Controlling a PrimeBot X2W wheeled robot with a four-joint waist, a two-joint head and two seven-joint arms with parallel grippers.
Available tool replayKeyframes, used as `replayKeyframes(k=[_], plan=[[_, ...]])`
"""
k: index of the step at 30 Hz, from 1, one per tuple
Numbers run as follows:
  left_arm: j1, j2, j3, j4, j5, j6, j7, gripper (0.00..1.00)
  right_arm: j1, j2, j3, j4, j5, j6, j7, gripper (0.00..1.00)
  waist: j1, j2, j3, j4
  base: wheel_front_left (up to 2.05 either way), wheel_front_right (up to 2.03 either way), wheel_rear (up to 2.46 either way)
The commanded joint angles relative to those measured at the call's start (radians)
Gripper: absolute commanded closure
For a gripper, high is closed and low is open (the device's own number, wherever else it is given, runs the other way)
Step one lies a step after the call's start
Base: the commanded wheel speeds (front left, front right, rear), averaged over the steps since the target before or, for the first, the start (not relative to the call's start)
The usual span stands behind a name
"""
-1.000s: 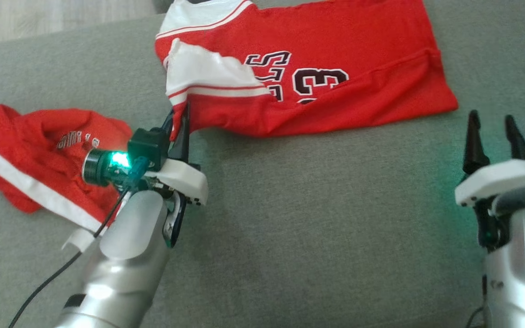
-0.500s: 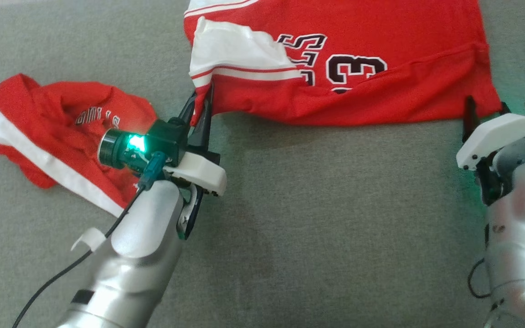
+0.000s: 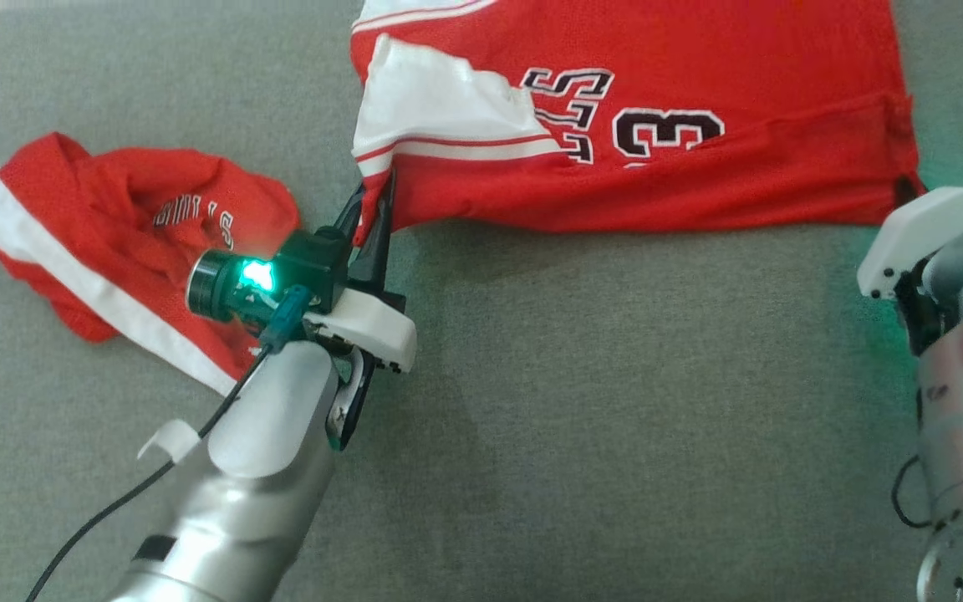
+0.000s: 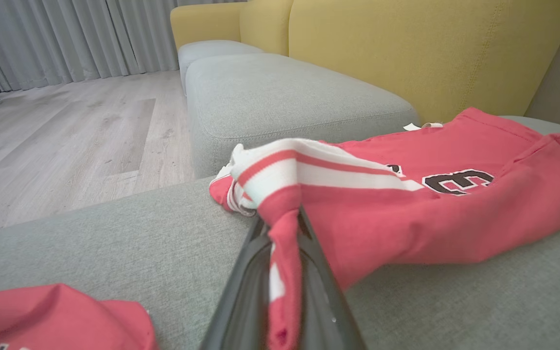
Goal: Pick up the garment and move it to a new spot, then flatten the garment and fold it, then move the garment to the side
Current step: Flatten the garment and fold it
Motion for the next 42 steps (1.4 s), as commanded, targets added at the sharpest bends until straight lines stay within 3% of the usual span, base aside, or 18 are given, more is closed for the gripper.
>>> replayKeyframes(k=[1, 9, 17, 26, 34, 35, 36, 38, 42], plan=[[-0.014, 0.019, 0.031, -0.017, -0.008, 0.008, -0.002, 1.00, 0.003, -0.026, 0.024, -0.014, -0.002, -0.001, -0.016, 1.00, -0.0001, 0.0000, -0.025, -0.011, 0.00, 0.00, 0.00], [0.040, 0.034, 0.015, 0.052, -0.021, -0.001, 0.022, 1.00, 0.055, -0.100, 0.124, 0.006, 0.061, -0.001, -0.044, 1.00, -0.0001, 0.0000, -0.135, -0.042, 0.00, 0.00, 0.00], [0.135, 0.039, -0.022, 0.038, -0.058, -0.053, 0.127, 1.00, 0.179, -0.179, 0.302, -0.032, 0.189, -0.001, 0.055, 1.00, -0.0001, 0.0000, -0.239, -0.054, 0.00, 0.00, 0.00], [0.246, 0.078, -0.074, -0.099, -0.072, -0.075, 0.284, 1.00, 0.394, -0.269, 0.374, -0.249, 0.369, -0.001, 0.197, 1.00, -0.0001, 0.0000, -0.294, -0.037, 0.00, 0.00, 0.00], [0.291, 0.104, -0.080, -0.215, -0.076, -0.042, 0.338, 1.00, 0.524, -0.239, 0.307, -0.473, 0.402, -0.001, 0.280, 1.00, -0.0001, 0.0000, -0.267, -0.036, 0.00, 0.00, 0.00], [0.293, 0.105, -0.080, -0.222, -0.077, -0.041, 0.340, 1.00, 0.532, -0.228, 0.291, -0.495, 0.398, -0.001, 0.278, 0.18, -0.0001, 0.0000, -0.263, -0.036, 0.00, 0.00, 0.00], [0.296, 0.105, -0.080, -0.226, -0.080, -0.039, 0.342, 1.00, 0.539, -0.213, 0.271, -0.513, 0.397, -0.001, 0.279, 0.00, -0.0001, 0.0000, -0.260, -0.036, 0.00, 0.00, 0.00], [0.295, 0.109, -0.078, -0.236, -0.076, -0.030, 0.331, 0.00, 0.548, -0.183, 0.237, -0.552, 0.394, -0.001, 0.265, 0.00, -0.0001, 0.0000, -0.255, -0.036, 0.00, 0.00, 0.00], [0.290, 0.106, -0.067, -0.247, -0.073, -0.010, 0.294, 0.00, 0.549, -0.134, 0.194, -0.616, 0.391, -0.001, 0.191, 0.00, -0.0001, 0.0000, -0.247, -0.036, 0.00, 0.00, 0.00]])
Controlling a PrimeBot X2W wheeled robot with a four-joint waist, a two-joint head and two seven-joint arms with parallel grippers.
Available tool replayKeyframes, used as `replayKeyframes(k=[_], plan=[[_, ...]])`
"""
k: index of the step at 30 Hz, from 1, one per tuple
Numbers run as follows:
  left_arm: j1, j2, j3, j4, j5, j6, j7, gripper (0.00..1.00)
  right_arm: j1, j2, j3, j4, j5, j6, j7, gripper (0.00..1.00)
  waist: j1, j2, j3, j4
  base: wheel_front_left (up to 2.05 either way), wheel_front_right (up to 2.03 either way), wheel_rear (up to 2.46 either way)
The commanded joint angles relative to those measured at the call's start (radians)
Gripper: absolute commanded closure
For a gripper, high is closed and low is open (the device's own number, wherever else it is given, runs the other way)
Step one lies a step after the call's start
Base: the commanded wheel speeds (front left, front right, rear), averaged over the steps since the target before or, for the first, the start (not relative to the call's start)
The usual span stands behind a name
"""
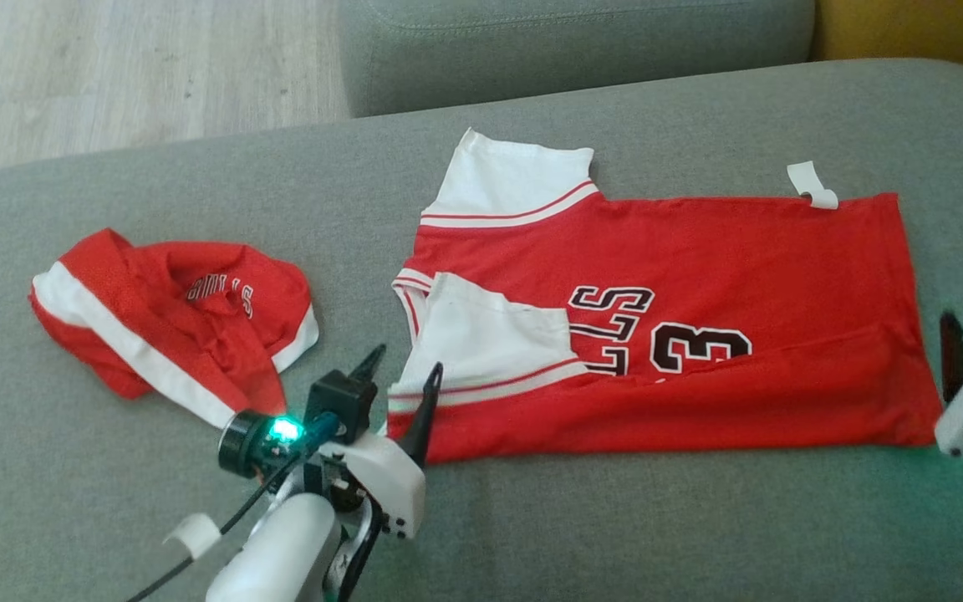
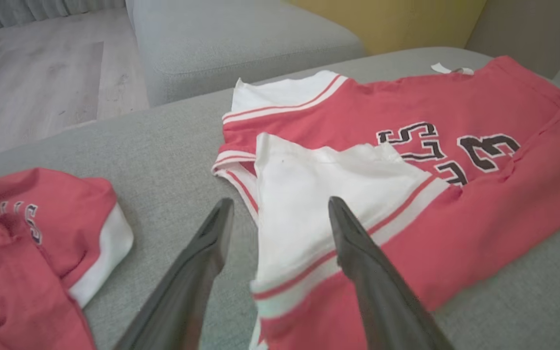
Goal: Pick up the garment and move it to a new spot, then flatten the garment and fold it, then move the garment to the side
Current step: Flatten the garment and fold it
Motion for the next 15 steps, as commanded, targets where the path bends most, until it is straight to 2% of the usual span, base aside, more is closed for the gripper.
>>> replayKeyframes(k=[1, 4, 10, 15], plan=[[-0.034, 0.012, 0.039, -0.038, 0.000, 0.007, -0.017, 0.00, -0.021, -0.007, 0.016, -0.046, 0.002, -0.001, -0.023, 0.00, 0.0000, -0.0001, 0.002, 0.000, 0.00, 0.00, 0.00], [-0.052, 0.010, 0.050, -0.050, 0.006, 0.015, -0.080, 0.00, -0.023, 0.038, 0.021, -0.099, 0.038, -0.001, -0.130, 0.00, 0.0000, -0.0001, 0.009, -0.002, 0.00, 0.00, 0.00], [-0.093, 0.005, 0.100, -0.095, -0.003, 0.025, -0.242, 0.00, -0.008, 0.079, 0.093, -0.177, 0.060, -0.001, -0.353, 0.00, 0.0000, -0.0001, 0.037, -0.018, 0.00, 0.00, 0.00], [-0.142, 0.036, 0.147, -0.146, -0.005, 0.010, -0.291, 0.00, -0.017, 0.108, 0.144, -0.191, 0.060, -0.001, -0.447, 0.00, 0.0000, -0.0001, 0.083, -0.042, 0.00, 0.00, 0.00]])
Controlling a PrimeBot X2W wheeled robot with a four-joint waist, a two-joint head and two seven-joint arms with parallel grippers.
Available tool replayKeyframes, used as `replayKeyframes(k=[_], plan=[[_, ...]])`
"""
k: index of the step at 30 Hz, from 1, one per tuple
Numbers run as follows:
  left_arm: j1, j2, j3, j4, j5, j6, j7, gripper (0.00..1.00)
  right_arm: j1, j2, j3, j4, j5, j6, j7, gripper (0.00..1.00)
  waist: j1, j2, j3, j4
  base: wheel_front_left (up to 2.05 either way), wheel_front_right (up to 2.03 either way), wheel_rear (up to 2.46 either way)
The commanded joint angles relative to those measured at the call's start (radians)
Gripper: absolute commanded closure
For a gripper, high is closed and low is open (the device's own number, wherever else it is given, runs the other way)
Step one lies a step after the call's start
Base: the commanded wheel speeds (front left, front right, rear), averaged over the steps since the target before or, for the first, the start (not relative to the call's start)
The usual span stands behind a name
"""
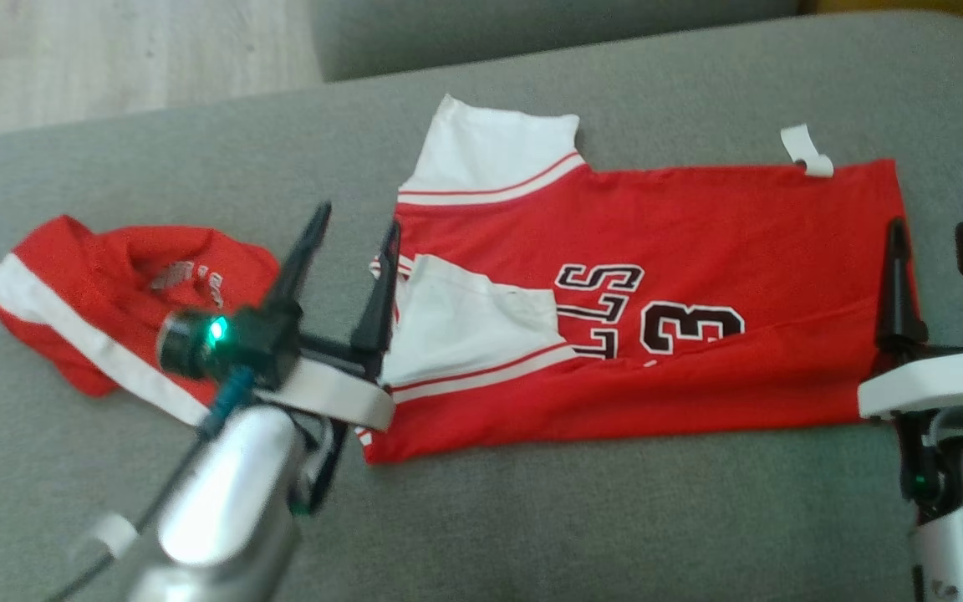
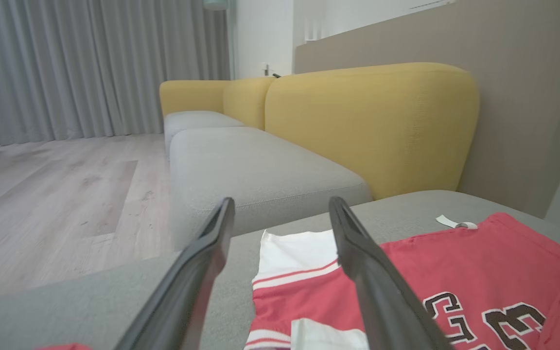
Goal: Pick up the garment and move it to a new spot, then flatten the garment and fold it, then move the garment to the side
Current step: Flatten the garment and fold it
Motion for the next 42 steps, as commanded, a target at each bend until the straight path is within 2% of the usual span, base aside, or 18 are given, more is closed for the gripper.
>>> replayKeyframes(k=[1, 5, 9, 13, 15, 19, 20, 22, 36, 42], plan=[[-0.077, 0.040, 0.044, -0.039, -0.001, -0.018, -0.012, 0.00, -0.029, 0.000, 0.030, -0.034, 0.005, -0.001, -0.021, 0.00, -0.0001, -0.0001, 0.032, -0.021, 0.00, 0.00, 0.00], [-0.197, 0.089, 0.036, -0.019, 0.013, -0.083, 0.025, 0.00, -0.069, 0.013, 0.035, -0.024, -0.006, -0.001, -0.045, 0.00, -0.0001, -0.0001, 0.083, -0.054, 0.00, 0.00, 0.00], [-0.362, 0.132, 0.015, 0.052, 0.016, -0.159, 0.128, 0.00, -0.129, 0.027, 0.054, -0.015, -0.012, -0.001, -0.054, 0.00, -0.0001, -0.0001, 0.146, -0.105, 0.00, 0.00, 0.00], [-0.504, 0.164, -0.022, 0.165, -0.037, -0.201, 0.260, 0.00, -0.193, 0.040, 0.092, -0.008, -0.013, -0.001, -0.067, 0.00, -0.0001, -0.0001, 0.206, -0.171, 0.00, 0.00, 0.00], [-0.566, 0.190, -0.049, 0.216, -0.069, -0.207, 0.317, 0.00, -0.222, 0.046, 0.113, -0.003, -0.003, -0.001, -0.073, 0.00, -0.0001, -0.0001, 0.233, -0.204, 0.00, 0.00, 0.00], [-0.658, 0.253, -0.168, 0.271, -0.158, -0.208, 0.419, 0.00, -0.264, 0.057, 0.139, 0.005, 0.016, -0.001, -0.091, 0.00, -0.0001, -0.0001, 0.279, -0.259, 0.00, 0.00, 0.00], [-0.691, 0.287, -0.208, 0.301, -0.198, -0.208, 0.456, 0.00, -0.275, 0.062, 0.154, 0.012, 0.025, -0.001, -0.098, 0.00, -0.0001, -0.0001, 0.294, -0.282, 0.00, 0.00, 0.00], [-0.723, 0.314, -0.223, 0.340, -0.218, -0.208, 0.466, 0.00, -0.282, 0.066, 0.171, 0.021, 0.069, -0.001, -0.099, 0.00, -0.0001, -0.0001, 0.308, -0.304, 0.00, 0.00, 0.00], [-0.810, 0.360, -0.285, 0.539, -0.310, -0.208, 0.521, 0.00, -0.309, 0.070, 0.259, 0.021, 0.203, -0.001, -0.120, 0.00, -0.0001, -0.0001, 0.360, -0.389, 0.00, 0.00, 0.00], [-0.827, 0.352, -0.276, 0.612, -0.337, -0.208, 0.521, 0.00, -0.308, 0.070, 0.275, 0.017, 0.230, -0.001, -0.127, 0.00, -0.0001, -0.0001, 0.375, -0.411, 0.00, 0.00, 0.00]])
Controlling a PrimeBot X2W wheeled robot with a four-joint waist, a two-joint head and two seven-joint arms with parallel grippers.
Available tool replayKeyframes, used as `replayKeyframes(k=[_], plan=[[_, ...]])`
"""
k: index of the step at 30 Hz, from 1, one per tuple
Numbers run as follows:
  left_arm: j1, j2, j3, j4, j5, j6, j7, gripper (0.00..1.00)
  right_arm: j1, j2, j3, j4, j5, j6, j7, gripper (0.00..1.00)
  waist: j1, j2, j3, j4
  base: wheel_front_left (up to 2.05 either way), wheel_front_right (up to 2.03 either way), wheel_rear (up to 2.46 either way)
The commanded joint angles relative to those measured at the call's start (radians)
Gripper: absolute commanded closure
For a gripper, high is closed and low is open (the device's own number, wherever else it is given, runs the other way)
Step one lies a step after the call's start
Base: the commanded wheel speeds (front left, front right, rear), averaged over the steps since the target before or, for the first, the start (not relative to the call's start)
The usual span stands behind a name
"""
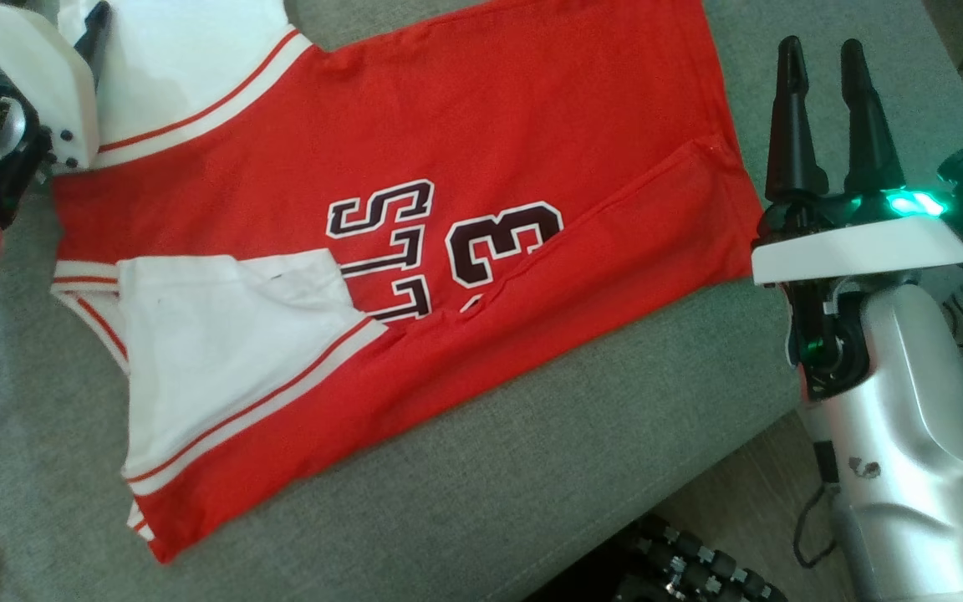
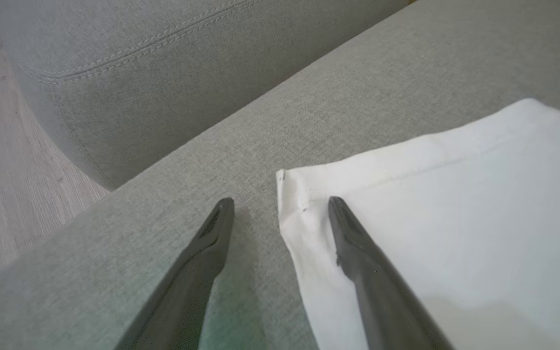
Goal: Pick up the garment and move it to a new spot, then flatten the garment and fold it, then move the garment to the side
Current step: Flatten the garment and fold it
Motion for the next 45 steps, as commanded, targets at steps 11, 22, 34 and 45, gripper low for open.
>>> replayKeyframes(k=[11, 22, 34, 45], plan=[[-0.011, 0.001, -0.045, -0.091, -0.141, 0.002, 0.071, 1.00, -0.033, -0.001, -0.019, -0.005, -0.040, -0.001, -0.004, 0.00, 0.0000, 0.0000, -0.001, 0.012, 0.00, 0.00, 0.00], [-0.014, -0.034, -0.080, -0.135, -0.183, 0.002, -0.084, 1.00, -0.057, -0.065, -0.050, 0.013, -0.102, -0.001, 0.064, 0.00, 0.0000, 0.0000, -0.074, 0.104, 0.00, 0.00, 0.00], [0.039, -0.132, -0.085, -0.225, -0.151, 0.006, -0.371, 1.00, -0.082, -0.213, -0.100, 0.121, -0.137, -0.001, 0.254, 0.00, 0.0000, 0.0000, -0.182, 0.287, 0.00, 0.00, 0.00], [0.124, -0.124, -0.142, -0.486, -0.117, 0.055, -0.360, 1.00, -0.193, -0.300, -0.195, 0.361, -0.205, -0.001, 0.414, 0.00, 0.0000, 0.0000, -0.160, 0.429, 0.00, 0.00, 0.00]])
